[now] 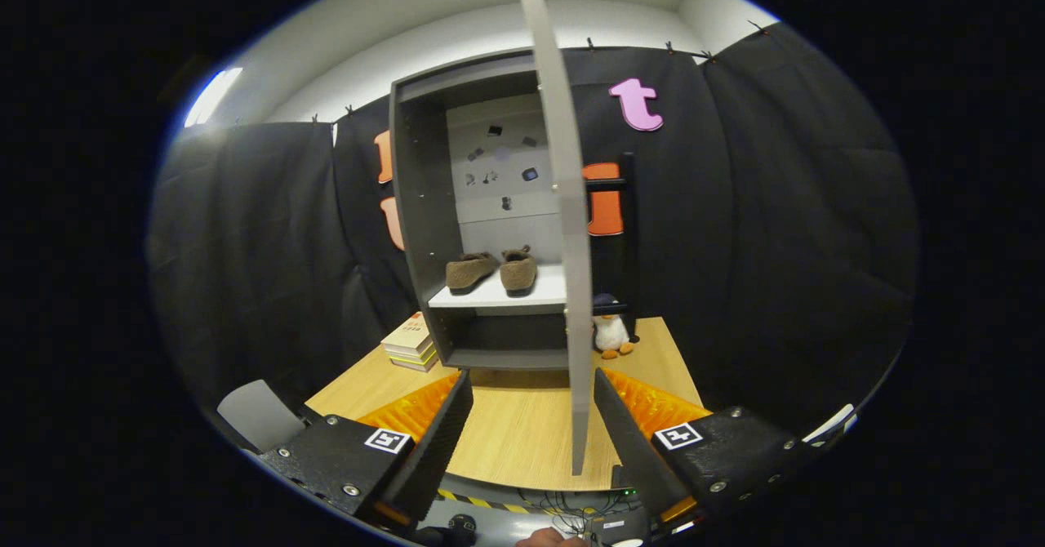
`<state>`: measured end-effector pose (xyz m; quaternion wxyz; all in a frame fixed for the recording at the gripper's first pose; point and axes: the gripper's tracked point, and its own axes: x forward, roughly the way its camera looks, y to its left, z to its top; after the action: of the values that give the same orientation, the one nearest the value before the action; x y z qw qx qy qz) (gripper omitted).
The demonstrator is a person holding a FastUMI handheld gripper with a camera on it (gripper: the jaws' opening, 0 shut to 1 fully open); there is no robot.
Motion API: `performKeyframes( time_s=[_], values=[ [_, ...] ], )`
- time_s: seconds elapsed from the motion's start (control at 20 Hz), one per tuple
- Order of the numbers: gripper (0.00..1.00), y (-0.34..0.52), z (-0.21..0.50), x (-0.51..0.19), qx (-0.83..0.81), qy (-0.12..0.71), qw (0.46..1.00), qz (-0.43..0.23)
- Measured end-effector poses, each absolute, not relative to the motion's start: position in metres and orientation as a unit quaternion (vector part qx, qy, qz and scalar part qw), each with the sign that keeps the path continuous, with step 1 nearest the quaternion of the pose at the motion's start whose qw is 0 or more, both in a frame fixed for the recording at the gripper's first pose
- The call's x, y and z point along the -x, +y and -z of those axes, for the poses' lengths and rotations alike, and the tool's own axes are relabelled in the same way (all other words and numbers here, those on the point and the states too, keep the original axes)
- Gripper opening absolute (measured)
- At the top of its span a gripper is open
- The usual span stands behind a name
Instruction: Open the shoe cabinet door, grab the shoes and put them into the shoe cabinet, then close the shoe cabinet door.
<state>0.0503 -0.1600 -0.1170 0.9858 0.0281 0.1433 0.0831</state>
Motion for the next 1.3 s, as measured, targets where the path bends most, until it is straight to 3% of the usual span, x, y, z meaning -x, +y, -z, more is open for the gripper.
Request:
performKeyframes(
  time_s=[0.55,1.3],
  values=[
    [0.93,-0.226,0.084,-0.08,-0.022,0.103,0.994,-0.033],
    [0.9,-0.171,0.08,-0.086,0.021,0.105,0.994,-0.008]
  ],
)
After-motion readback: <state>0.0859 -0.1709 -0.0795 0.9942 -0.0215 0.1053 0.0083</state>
